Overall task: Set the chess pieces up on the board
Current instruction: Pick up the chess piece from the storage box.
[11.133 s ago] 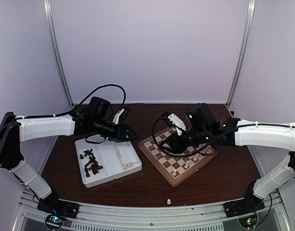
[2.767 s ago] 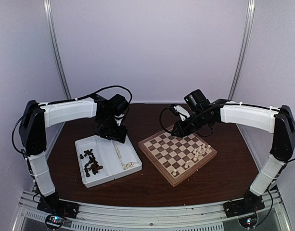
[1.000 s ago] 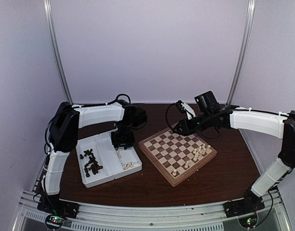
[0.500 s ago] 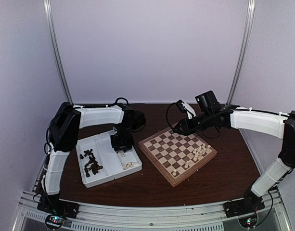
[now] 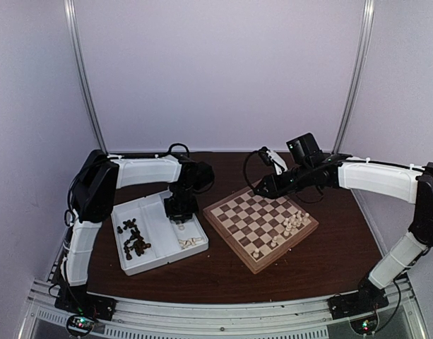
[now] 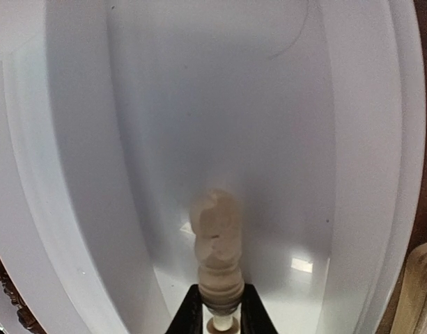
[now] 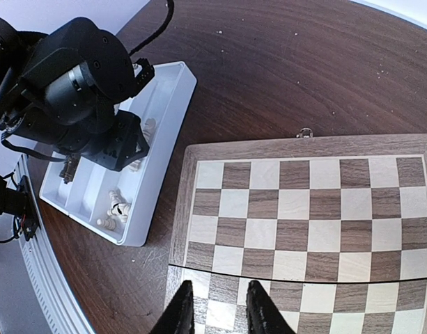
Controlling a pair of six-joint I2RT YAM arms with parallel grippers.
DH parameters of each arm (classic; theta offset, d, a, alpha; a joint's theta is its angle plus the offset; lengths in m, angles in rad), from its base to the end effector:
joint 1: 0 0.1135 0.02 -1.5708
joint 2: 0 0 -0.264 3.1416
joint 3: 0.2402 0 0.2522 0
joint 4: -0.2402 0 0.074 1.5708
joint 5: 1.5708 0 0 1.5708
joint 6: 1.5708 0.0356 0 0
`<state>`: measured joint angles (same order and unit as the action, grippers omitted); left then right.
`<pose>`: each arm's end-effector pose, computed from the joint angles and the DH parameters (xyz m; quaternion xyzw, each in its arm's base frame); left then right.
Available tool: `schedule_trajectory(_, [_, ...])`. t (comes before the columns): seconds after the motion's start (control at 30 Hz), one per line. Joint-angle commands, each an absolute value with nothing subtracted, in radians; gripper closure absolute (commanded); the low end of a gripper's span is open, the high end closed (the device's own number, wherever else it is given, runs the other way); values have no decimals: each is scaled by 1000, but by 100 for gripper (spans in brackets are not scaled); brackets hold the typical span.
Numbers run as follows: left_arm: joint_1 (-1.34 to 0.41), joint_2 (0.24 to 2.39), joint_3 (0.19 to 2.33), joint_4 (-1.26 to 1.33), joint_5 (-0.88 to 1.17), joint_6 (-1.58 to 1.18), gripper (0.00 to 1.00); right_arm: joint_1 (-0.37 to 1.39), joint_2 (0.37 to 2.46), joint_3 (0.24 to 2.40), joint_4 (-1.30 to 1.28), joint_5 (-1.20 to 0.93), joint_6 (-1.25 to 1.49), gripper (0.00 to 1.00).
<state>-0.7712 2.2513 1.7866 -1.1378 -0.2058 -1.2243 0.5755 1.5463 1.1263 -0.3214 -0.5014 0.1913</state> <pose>0.3124 -0.2935 0.1538 -0.2218 0.9695 0.0689 0.0777 0.2753 0.1990 0.2613 -0.2674 0.8512 0.3566 0.2770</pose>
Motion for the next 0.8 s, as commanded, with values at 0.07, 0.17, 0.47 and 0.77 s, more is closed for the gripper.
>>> schedule_trajectory(0.07, [-764,2212,1754,-1072,-211,-1184,89,569,1528,1146,-330,-517,202,74])
schedule_trajectory(0.17, [-767,2167,1733,-1063,-250,-1170,90,568,1529,1149,-335,-518,204,74])
schedule_trajectory(0.47, [-771,1999,1609,-919,-268,-1077,92,570,1539,1159,-336,-547,246,74])
schedule_trajectory(0.77, [-775,1814,1405,-683,-263,-860,93,584,1543,1160,-305,-577,306,74])
